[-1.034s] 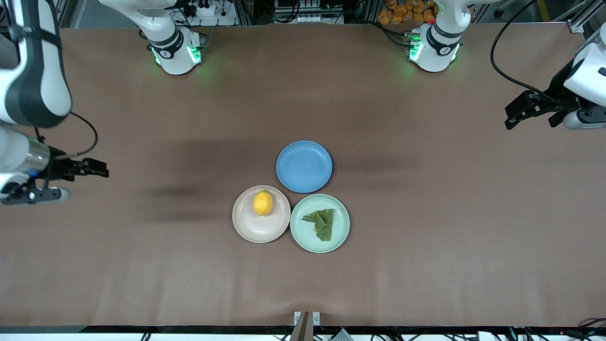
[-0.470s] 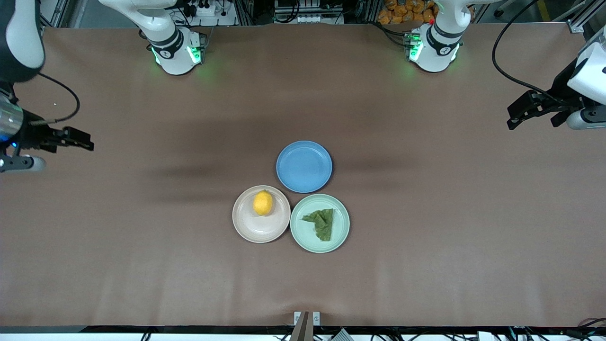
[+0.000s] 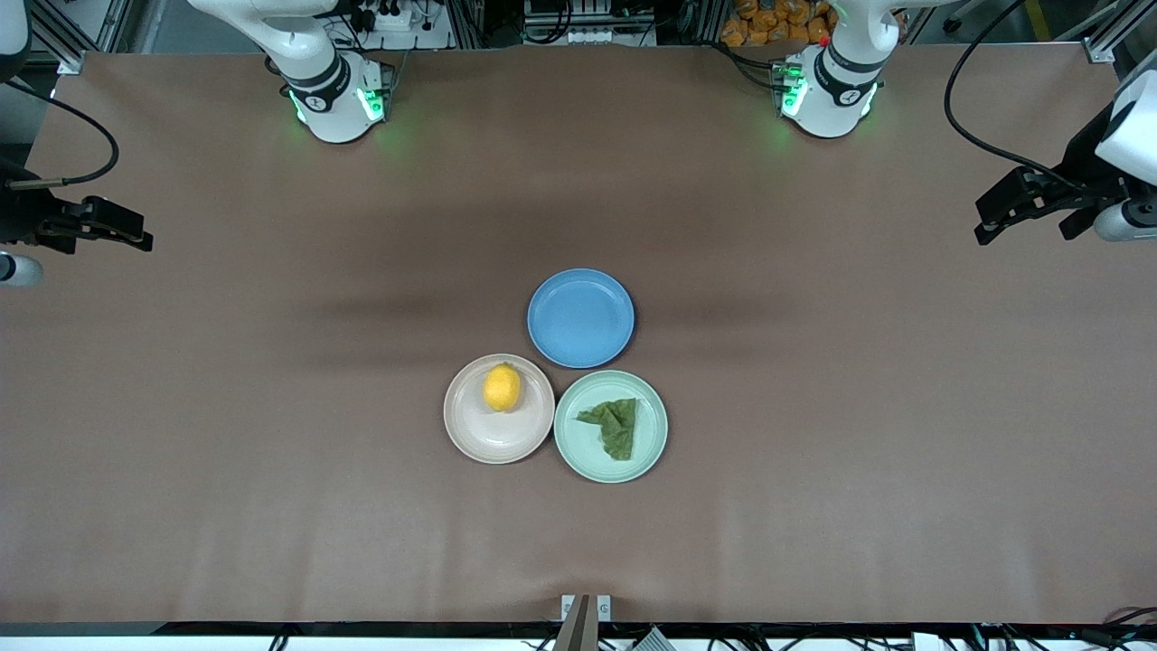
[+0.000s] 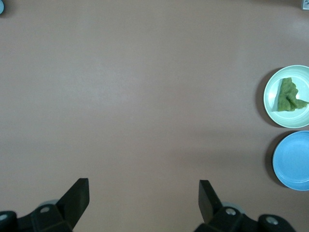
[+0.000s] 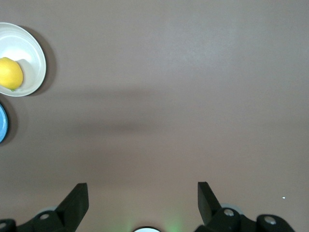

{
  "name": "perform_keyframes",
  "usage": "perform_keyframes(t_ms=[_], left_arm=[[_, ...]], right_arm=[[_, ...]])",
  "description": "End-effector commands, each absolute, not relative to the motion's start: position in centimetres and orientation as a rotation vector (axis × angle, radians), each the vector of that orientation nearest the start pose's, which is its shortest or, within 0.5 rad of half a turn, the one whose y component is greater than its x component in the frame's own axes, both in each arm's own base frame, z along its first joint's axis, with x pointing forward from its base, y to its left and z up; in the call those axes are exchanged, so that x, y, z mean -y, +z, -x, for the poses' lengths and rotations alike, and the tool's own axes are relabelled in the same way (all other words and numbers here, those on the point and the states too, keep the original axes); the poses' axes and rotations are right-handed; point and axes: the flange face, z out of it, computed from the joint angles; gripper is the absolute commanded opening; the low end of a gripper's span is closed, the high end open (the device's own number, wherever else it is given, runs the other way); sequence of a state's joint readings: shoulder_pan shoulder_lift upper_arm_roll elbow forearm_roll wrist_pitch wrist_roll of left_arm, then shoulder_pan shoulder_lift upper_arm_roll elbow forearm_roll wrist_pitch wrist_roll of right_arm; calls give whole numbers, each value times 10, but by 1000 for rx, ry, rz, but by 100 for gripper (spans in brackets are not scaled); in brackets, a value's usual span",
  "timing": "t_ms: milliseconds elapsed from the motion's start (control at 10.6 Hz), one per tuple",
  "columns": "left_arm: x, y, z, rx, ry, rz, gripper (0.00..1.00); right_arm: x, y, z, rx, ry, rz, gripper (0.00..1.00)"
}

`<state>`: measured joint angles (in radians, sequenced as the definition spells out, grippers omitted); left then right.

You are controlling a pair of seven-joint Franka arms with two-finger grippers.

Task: Place lemon and lettuce in plates

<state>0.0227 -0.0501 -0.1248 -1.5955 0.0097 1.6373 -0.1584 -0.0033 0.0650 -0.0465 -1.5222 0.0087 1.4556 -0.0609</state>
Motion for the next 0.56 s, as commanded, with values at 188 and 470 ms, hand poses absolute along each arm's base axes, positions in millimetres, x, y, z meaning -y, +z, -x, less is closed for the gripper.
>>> perform_keyframes(t_ms=[188,470], left_arm=[[53,657,-542,91,-144,3143,100],[55,658,-542,67,-147,3143,100]], right_arm=[[6,611,-559,-40,217,3147,100],[13,617,-556,-60,234,3145,100]])
